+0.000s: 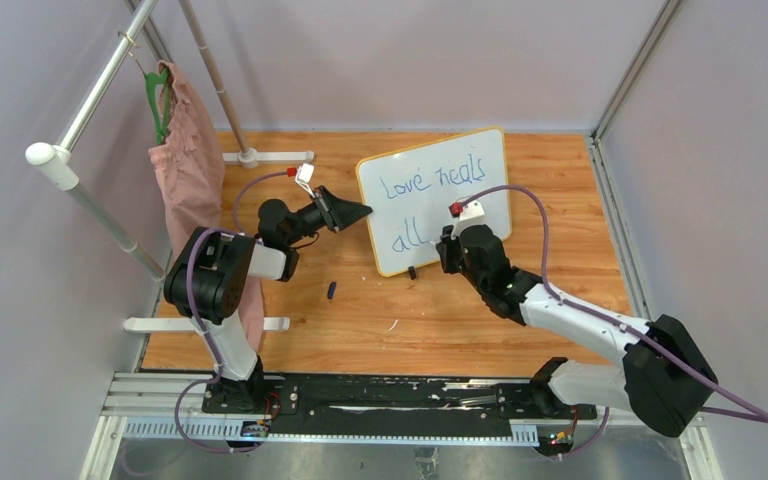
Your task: Write a sentence on the whiteboard
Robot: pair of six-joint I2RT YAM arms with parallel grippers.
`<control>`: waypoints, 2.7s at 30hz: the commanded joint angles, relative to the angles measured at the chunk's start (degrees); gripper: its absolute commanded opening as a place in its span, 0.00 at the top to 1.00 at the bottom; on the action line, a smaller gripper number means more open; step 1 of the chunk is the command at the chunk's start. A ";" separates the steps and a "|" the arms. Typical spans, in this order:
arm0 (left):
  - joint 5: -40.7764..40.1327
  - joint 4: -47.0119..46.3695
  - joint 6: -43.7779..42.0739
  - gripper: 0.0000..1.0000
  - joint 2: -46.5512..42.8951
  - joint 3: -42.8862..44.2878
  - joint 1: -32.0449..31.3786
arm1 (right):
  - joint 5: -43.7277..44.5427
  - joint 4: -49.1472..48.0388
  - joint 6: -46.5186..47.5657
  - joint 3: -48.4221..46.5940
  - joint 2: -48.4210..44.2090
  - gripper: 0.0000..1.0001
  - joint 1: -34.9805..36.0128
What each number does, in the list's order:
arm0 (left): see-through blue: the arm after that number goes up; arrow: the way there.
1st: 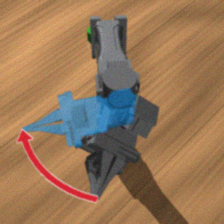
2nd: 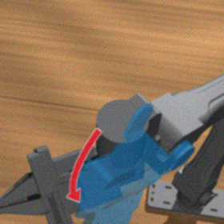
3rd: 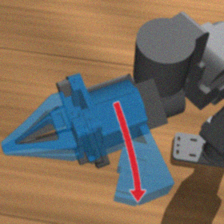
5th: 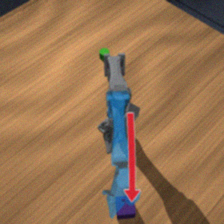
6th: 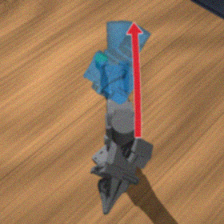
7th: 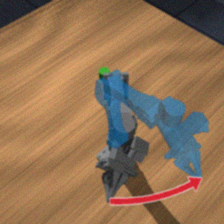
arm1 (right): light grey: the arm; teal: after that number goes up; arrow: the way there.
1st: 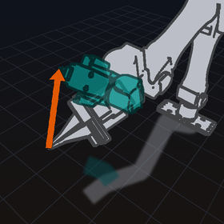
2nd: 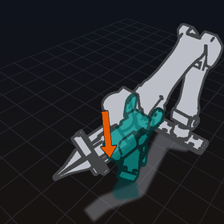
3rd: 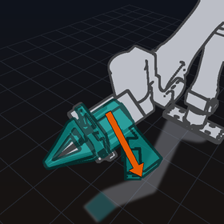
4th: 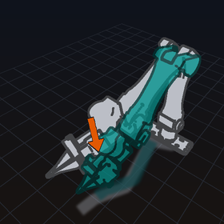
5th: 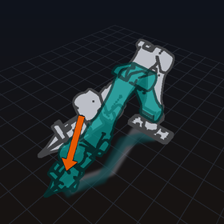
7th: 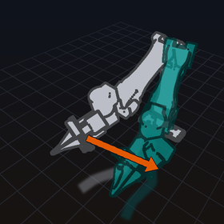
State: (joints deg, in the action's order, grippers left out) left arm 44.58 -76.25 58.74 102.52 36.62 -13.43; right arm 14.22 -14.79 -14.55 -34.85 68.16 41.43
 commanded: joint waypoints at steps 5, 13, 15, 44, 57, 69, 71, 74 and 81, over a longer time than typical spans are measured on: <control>0.71 -2.02 1.21 0.94 -1.06 -0.23 -0.63 | -0.49 1.08 0.87 0.89 -8.01 1.00 -1.15; 0.60 -0.66 0.07 0.94 -1.23 -0.22 -0.63 | -5.11 2.08 1.61 3.21 -20.31 1.00 -1.11; 0.63 -0.54 -0.07 0.94 -1.18 -0.15 -0.63 | -6.05 3.54 1.85 3.29 -22.99 1.00 -1.08; -1.36 5.58 -3.88 0.91 -2.17 -0.82 -0.61 | 2.52 1.02 -4.13 9.87 -23.94 1.00 -1.09; -1.77 6.11 -4.34 0.92 -2.00 -0.94 -0.63 | 1.14 -6.38 -4.86 7.31 -12.53 1.00 -1.11; -1.60 5.43 -3.92 0.92 -2.12 -0.91 -0.63 | 0.44 -8.06 -5.70 4.67 -7.12 1.00 -1.56; -1.60 5.41 -3.90 0.92 -2.20 -0.94 -0.63 | 0.36 -7.94 -5.81 4.22 -6.47 1.00 -1.64; -1.60 5.43 -3.90 0.92 -2.25 -0.89 -0.63 | 0.44 -7.77 -5.76 3.78 -5.64 1.00 -1.73; -1.60 5.32 -3.74 0.92 -2.34 -0.93 -0.63 | -0.04 -8.24 -6.83 3.56 -4.12 1.00 -2.70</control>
State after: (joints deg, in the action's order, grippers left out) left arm 43.07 -71.22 54.46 101.08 36.51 -13.69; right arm 14.48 -21.45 -20.01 -29.43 63.31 40.10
